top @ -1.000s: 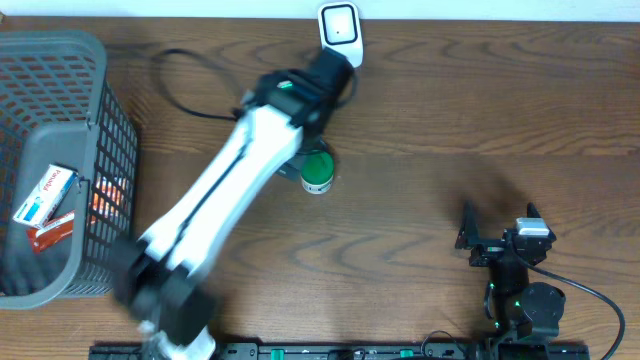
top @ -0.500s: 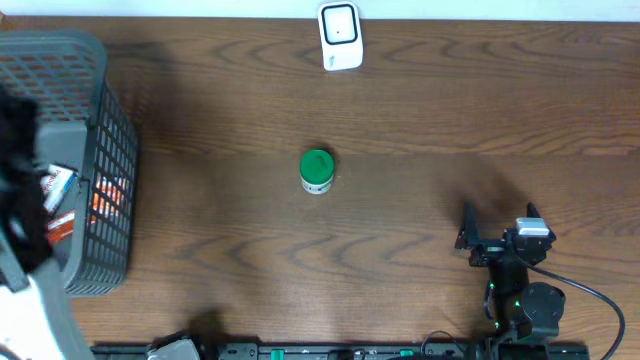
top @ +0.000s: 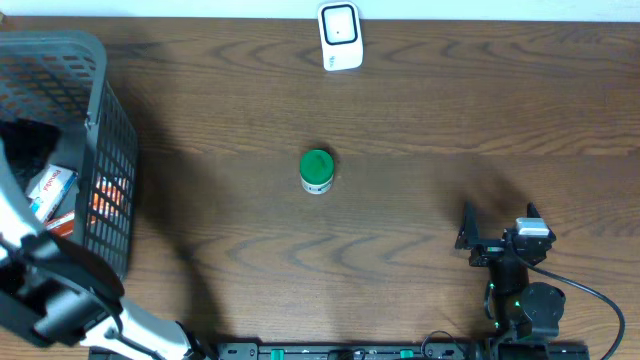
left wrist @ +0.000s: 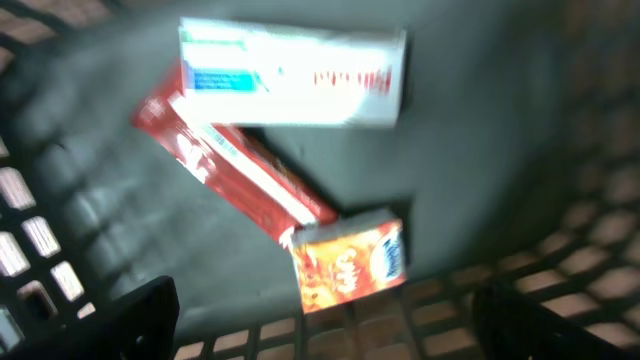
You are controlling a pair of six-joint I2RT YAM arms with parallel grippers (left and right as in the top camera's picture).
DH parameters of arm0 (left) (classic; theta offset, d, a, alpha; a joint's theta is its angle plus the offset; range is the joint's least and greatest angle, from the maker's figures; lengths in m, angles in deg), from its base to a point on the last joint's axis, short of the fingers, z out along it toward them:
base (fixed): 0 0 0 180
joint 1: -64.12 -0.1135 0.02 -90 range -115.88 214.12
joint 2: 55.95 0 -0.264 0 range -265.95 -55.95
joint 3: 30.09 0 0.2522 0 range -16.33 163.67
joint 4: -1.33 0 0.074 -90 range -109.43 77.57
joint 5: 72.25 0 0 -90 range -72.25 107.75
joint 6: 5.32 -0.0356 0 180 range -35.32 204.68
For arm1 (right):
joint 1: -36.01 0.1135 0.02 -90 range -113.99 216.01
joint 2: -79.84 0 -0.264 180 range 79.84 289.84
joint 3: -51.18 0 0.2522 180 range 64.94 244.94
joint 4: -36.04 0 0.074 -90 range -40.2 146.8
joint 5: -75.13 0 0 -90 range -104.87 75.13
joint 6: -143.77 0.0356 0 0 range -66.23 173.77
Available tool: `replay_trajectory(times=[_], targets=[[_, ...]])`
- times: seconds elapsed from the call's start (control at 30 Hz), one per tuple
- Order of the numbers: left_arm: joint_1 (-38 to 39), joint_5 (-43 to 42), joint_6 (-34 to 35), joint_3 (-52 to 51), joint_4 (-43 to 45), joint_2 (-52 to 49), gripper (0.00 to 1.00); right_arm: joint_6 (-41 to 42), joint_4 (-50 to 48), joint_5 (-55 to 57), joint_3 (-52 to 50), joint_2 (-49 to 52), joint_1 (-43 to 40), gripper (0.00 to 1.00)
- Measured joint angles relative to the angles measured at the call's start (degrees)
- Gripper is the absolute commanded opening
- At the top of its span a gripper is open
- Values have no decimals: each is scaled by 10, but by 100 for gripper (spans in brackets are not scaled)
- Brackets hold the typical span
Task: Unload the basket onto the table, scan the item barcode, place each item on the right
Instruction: 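Reach the left gripper into the basket and grasp the orange packet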
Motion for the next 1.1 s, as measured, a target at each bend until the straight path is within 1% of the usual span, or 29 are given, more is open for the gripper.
replay_trajectory(times=[0.07,0.13,0.27,0.37,0.63,0.83,1.03,1.1], targets=[[13,-6,-5,0,-14,-31,94,0,0,0,0,0,0,99],[26,-9,4,0,-24,-61,94,0,0,0,0,0,0,99],[43,-12,51,-2,-33,-97,95,0,0,0,0,0,0,99],[55,-11,86,-18,-24,-102,95,0,0,0,0,0,0,99],[78,13,160,-106,45,-102,95,0,0,0,0,0,0,99],[78,23,177,-177,119,-89,95,0,0,0,0,0,0,99],[79,19,183,-199,143,-76,66,0,0,0,0,0,0,99],[79,19,173,-200,141,-76,63,0,0,0,0,0,0,99]])
